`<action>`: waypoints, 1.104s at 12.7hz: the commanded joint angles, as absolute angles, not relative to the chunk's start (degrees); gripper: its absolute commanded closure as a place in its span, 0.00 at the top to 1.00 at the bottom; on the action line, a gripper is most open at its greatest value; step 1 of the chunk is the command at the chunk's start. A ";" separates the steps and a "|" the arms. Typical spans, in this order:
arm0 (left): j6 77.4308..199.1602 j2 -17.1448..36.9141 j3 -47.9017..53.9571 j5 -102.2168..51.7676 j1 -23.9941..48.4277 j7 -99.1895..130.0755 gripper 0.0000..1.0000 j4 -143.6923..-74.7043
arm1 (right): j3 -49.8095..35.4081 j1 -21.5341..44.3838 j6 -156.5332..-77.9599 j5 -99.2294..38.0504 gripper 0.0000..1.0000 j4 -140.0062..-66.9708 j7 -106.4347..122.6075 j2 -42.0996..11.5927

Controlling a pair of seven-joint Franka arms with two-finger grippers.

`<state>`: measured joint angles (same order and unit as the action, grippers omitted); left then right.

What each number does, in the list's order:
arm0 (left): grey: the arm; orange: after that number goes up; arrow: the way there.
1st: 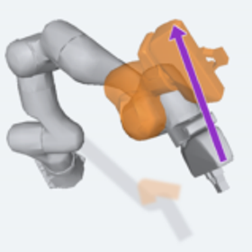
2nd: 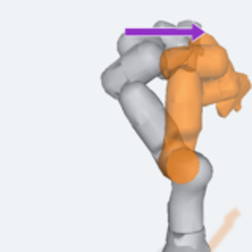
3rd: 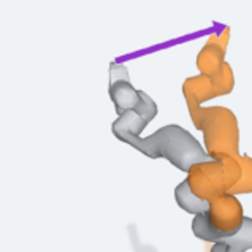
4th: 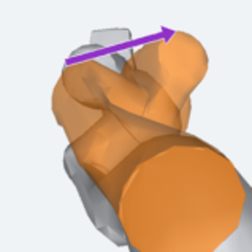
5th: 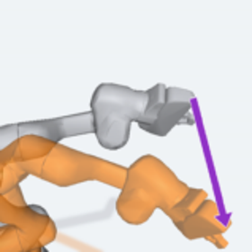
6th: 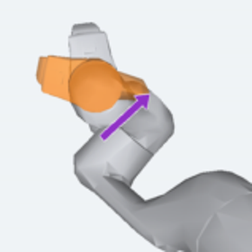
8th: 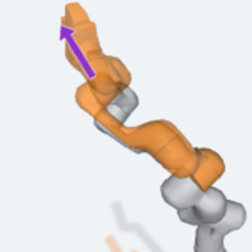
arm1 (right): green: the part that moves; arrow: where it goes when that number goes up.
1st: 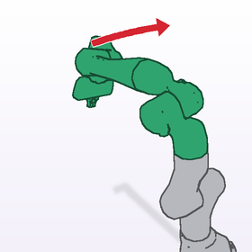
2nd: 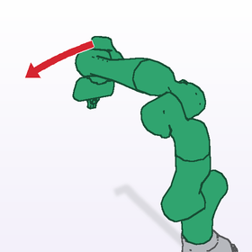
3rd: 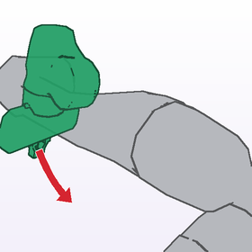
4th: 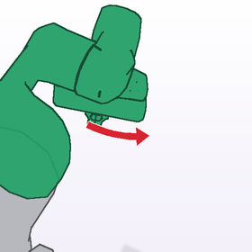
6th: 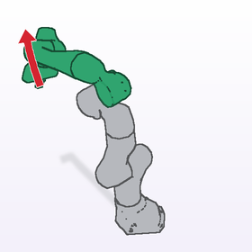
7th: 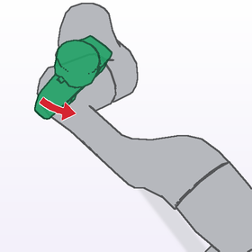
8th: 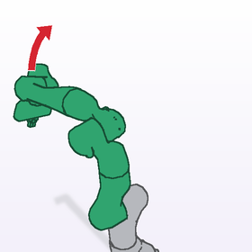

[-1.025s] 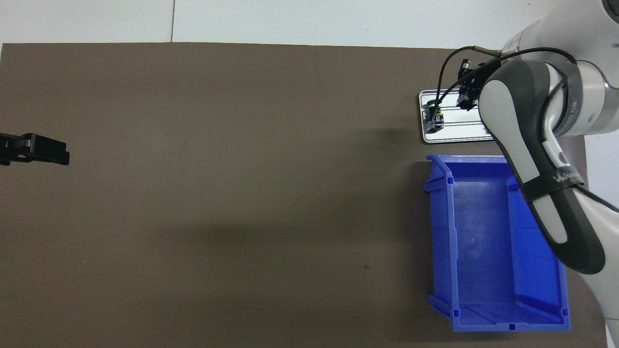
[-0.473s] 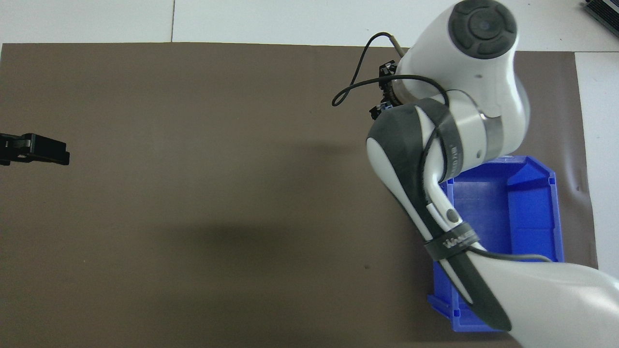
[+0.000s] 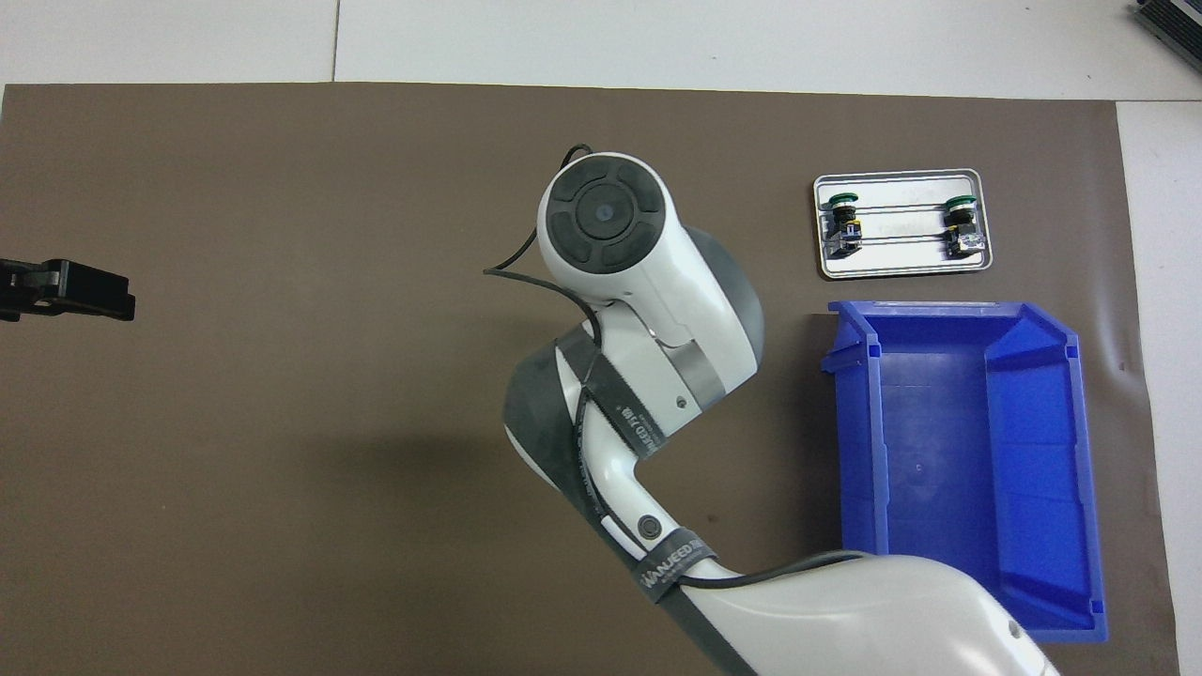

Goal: Place and press button with both arms
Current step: 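Carry the green button with the right gripper to the table center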

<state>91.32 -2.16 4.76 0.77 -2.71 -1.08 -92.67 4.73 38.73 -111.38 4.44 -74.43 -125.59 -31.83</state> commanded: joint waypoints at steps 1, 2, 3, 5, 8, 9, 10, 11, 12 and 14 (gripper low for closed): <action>90.97 -3.60 4.83 1.76 -2.81 -0.70 1.00 -94.22 | 4.57 42.09 -115.21 7.21 0.00 -71.90 -136.72 -37.08; 90.97 -3.60 4.83 1.76 -2.81 -0.70 1.00 -94.22 | 4.57 43.06 -116.09 7.21 0.00 -71.98 -138.67 -37.79; 90.97 -3.60 4.83 1.76 -2.81 -0.70 1.00 -94.22 | 4.57 44.98 -116.28 7.21 0.00 -72.07 -139.30 -38.66; 90.97 -3.60 4.83 1.76 -2.81 -0.70 1.00 -94.22 | 4.48 46.49 -118.90 7.12 0.00 -73.38 -139.83 -38.67; 90.97 -3.60 4.83 1.76 -2.81 -0.70 1.00 -94.22 | 4.48 48.86 -121.45 8.43 0.00 -78.03 -139.57 -37.97; 90.97 -3.60 4.83 1.76 -2.81 -0.70 1.00 -94.22 | 4.48 49.13 -122.77 8.44 0.00 -80.05 -139.57 -37.53; 90.97 -3.60 4.83 1.76 -2.81 -0.70 1.00 -94.22 | 4.48 49.22 -122.61 8.44 0.00 -80.76 -139.57 -36.92; 90.97 -3.60 4.83 1.76 -2.81 -0.70 1.00 -94.22 | 4.48 49.39 -123.39 8.44 0.00 -82.34 -139.57 -36.57; 90.97 -3.60 4.83 1.76 -2.81 -0.70 1.00 -94.22 | 4.48 50.26 -124.27 8.61 0.00 -84.09 -139.57 -35.69; 90.97 -3.60 4.83 1.76 -2.81 -0.70 1.00 -94.22 | 4.48 50.54 -126.03 8.61 0.00 -86.13 -139.66 -35.07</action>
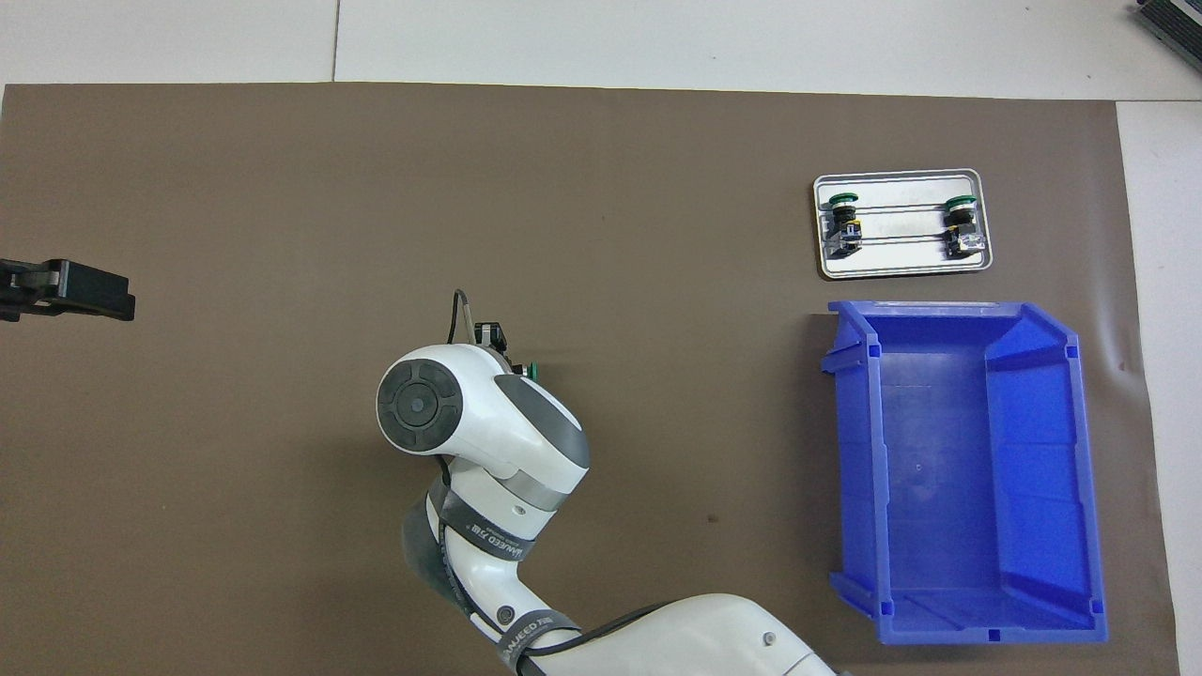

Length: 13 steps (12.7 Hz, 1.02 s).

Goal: Place and press button with both arms
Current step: 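Carry the green button with the right gripper to the table center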

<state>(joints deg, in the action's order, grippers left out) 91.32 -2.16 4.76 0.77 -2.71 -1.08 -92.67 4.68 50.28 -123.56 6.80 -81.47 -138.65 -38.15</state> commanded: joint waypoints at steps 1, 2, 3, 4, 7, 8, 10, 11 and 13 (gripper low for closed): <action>90.97 -3.60 4.83 1.76 -2.81 -0.70 1.00 -94.22 | 4.48 50.54 -127.08 8.61 0.21 -87.18 -139.75 -34.81; 90.53 -3.69 4.92 1.76 -2.64 -0.88 1.00 -94.31 | 4.48 51.06 -128.13 8.87 0.57 -88.32 -139.75 -34.54; 90.35 -3.69 5.01 1.76 -1.85 -0.79 1.00 -94.22 | 4.48 51.67 -128.14 10.27 0.96 -88.94 -139.22 -33.93; 90.61 -3.60 5.53 1.76 -1.24 -0.36 1.00 -94.22 | 4.48 52.03 -127.27 12.02 1.00 -88.95 -138.96 -33.75; 91.23 -3.69 5.80 1.50 3.50 -2.01 1.00 -94.31 | 4.48 51.77 -124.81 14.94 1.00 -88.24 -135.20 -31.83; 91.32 -3.69 5.80 1.32 4.82 -3.59 1.00 -94.39 | 4.57 50.90 -124.63 14.85 1.00 -88.94 -133.09 -29.47; 91.67 -3.69 5.89 0.53 6.50 -10.50 1.00 -94.48 | 4.57 47.57 -123.23 14.33 1.00 -91.56 -126.16 -23.24; 91.76 -3.95 5.89 -1.47 7.20 -15.25 1.00 -95.44 | 4.57 45.81 -123.14 14.07 1.00 -93.93 -121.60 -19.81; 94.20 -5.01 5.89 -3.95 9.30 -21.59 1.00 -98.16 | 4.57 42.47 -123.05 13.98 1.00 -98.68 -113.16 -13.74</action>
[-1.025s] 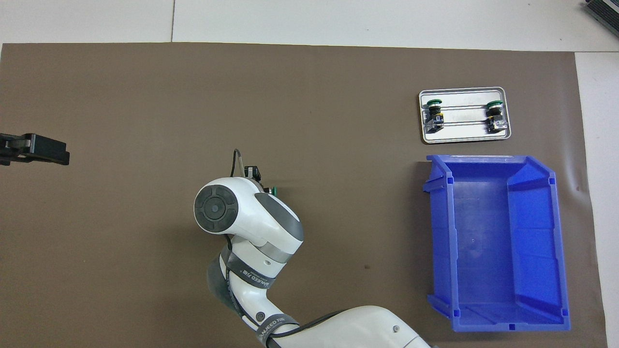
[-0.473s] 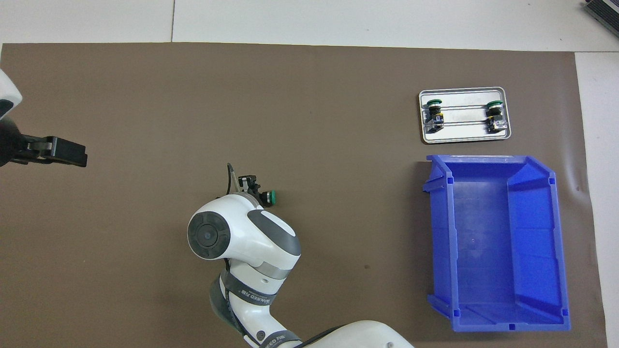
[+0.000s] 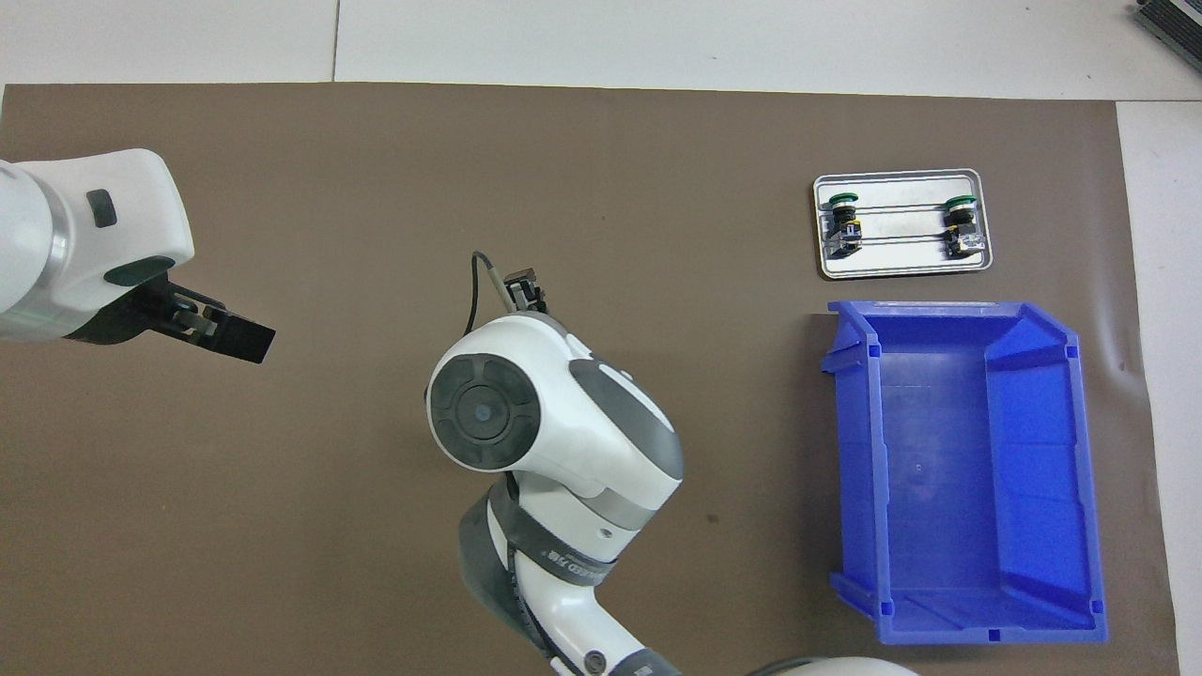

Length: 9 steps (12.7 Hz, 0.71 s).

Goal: Place and press button with both arms
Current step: 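Carry the green button with the right gripper to the table center, then release the button and withdraw the right gripper while the left gripper approaches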

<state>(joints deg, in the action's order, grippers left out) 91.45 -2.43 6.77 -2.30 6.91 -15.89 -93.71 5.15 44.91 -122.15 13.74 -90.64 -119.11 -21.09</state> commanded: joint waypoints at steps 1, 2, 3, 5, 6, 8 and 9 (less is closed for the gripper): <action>95.26 -4.92 5.89 -3.96 11.49 -25.01 1.00 -99.04 | 4.48 40.10 -121.57 13.97 1.00 -99.05 -108.50 -12.32; 96.58 -4.83 5.89 -3.96 13.51 -28.44 1.00 -100.10 | 4.48 37.56 -119.90 13.89 1.00 -99.05 -102.98 -10.83; 98.68 -4.83 5.89 -3.96 15.45 -30.83 1.00 -101.76 | 4.57 34.83 -119.19 11.54 1.00 -99.14 -97.09 -9.16; 103.42 -4.22 5.89 -4.04 19.14 -35.83 1.00 -106.15 | 4.66 27.81 -116.65 5.47 1.00 -99.23 -82.34 -5.55; 106.32 -3.61 5.89 -4.04 20.47 -39.77 1.00 -107.91 | 4.66 24.82 -114.63 5.28 1.00 -99.23 -75.83 -4.23; 112.21 -0.37 5.89 -4.04 22.93 -42.79 1.00 -110.29 | 4.57 19.54 -112.07 4.32 1.00 -99.23 -65.09 -2.38; 115.37 1.21 5.89 -4.04 24.42 -43.76 1.00 -111.26 | 4.66 16.99 -110.84 2.39 1.00 -99.23 -58.43 -1.59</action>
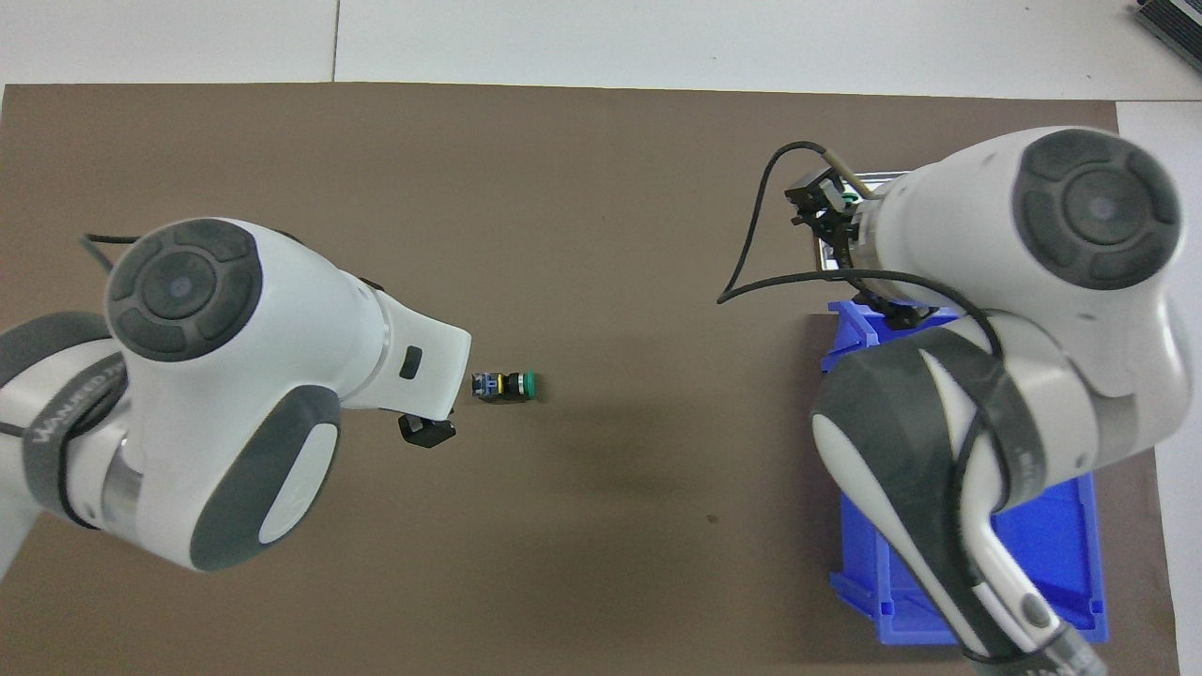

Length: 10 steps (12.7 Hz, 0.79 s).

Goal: Place and press button with both arms
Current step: 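Release the button and withdraw the right gripper while the left gripper approaches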

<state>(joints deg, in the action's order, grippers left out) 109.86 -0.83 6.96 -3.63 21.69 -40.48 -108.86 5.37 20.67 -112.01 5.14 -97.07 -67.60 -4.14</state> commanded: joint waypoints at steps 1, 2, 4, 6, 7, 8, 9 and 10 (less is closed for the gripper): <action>118.62 2.45 5.89 -4.04 25.30 -44.90 1.00 -112.31 | 4.66 14.35 -108.48 1.42 1.00 -99.14 -51.05 -1.06; 122.31 2.98 5.89 -4.13 25.66 -47.26 1.00 -113.72 | 4.75 12.41 -105.85 1.32 1.00 -99.14 -44.80 -0.36; 127.34 4.65 5.89 -4.31 26.10 -51.67 1.00 -115.66 | 4.75 8.20 -101.80 1.23 1.00 -99.14 -35.56 0.61; 130.68 7.81 5.89 -4.22 27.24 -52.03 1.00 -115.75 | 4.75 4.41 -100.03 1.23 1.00 -99.14 -26.41 1.14; 131.91 8.95 5.89 -4.22 27.59 -52.38 1.00 -115.75 | 4.75 2.57 -99.76 1.23 1.00 -99.14 -22.71 1.32; 133.66 10.44 5.89 -4.22 28.03 -53.25 1.00 -115.49 | 4.75 0.90 -98.80 1.23 1.00 -99.14 -18.67 1.58; 135.77 12.11 5.89 -4.22 28.12 -53.35 1.00 -115.66 | 4.83 -0.43 -98.35 1.23 1.00 -98.88 -16.20 1.67; 136.92 13.78 5.80 -4.22 28.21 -53.35 1.00 -115.66 | 4.92 -0.53 -98.35 1.32 1.00 -98.35 -15.04 1.93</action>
